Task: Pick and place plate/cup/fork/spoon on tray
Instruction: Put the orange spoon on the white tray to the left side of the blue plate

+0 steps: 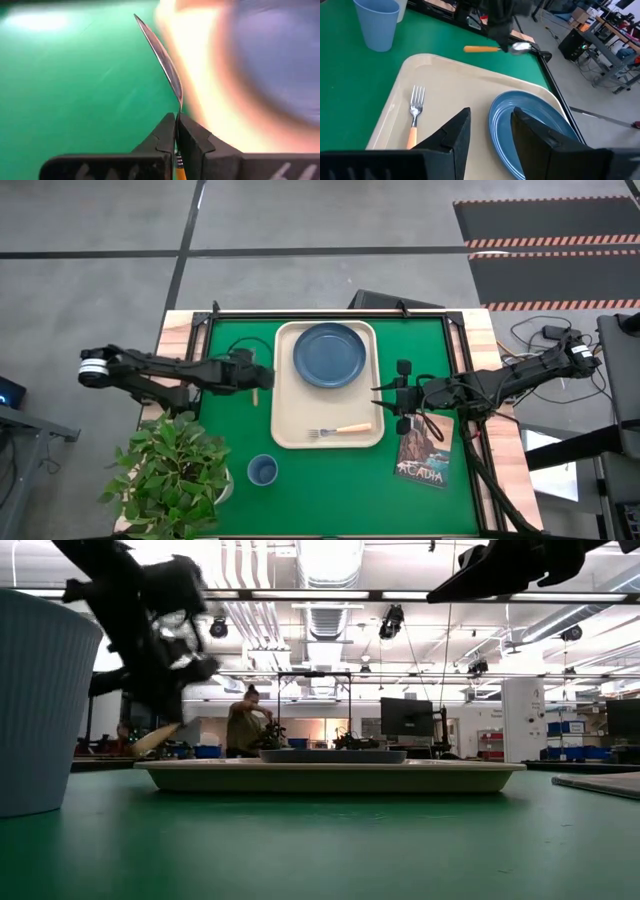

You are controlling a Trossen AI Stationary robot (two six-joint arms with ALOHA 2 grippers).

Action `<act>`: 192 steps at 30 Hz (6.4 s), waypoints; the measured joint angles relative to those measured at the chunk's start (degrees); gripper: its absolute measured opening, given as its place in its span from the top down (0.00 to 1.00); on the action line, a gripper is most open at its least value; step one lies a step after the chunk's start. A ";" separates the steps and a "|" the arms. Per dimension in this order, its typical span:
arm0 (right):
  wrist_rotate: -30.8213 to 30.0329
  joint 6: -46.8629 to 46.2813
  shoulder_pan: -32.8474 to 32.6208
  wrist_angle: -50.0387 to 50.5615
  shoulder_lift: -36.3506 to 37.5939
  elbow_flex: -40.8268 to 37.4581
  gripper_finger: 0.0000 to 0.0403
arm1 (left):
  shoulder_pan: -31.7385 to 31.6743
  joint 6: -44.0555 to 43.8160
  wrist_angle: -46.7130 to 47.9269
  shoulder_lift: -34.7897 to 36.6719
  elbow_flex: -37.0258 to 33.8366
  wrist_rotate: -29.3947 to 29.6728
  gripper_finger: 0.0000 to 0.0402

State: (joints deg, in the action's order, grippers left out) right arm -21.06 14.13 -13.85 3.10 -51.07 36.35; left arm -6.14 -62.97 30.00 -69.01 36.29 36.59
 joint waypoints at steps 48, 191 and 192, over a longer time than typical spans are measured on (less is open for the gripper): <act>10.54 -4.55 8.09 -61.38 -21.00 -9.55 0.56 | 10.35 65.28 -100.46 -29.35 12.18 -25.52 1.00; -52.24 65.33 0.74 -35.11 -35.26 -1.09 0.90 | 4.53 11.20 -68.21 -31.89 12.81 -23.20 0.99; -51.64 65.16 0.77 -35.08 -35.25 -1.09 0.90 | 4.53 11.24 -68.13 -31.89 12.79 -23.01 0.99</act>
State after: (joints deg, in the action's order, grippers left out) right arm -72.70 79.29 -13.08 -31.98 -86.32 35.27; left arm -1.61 -51.73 -38.13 -100.90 49.08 13.58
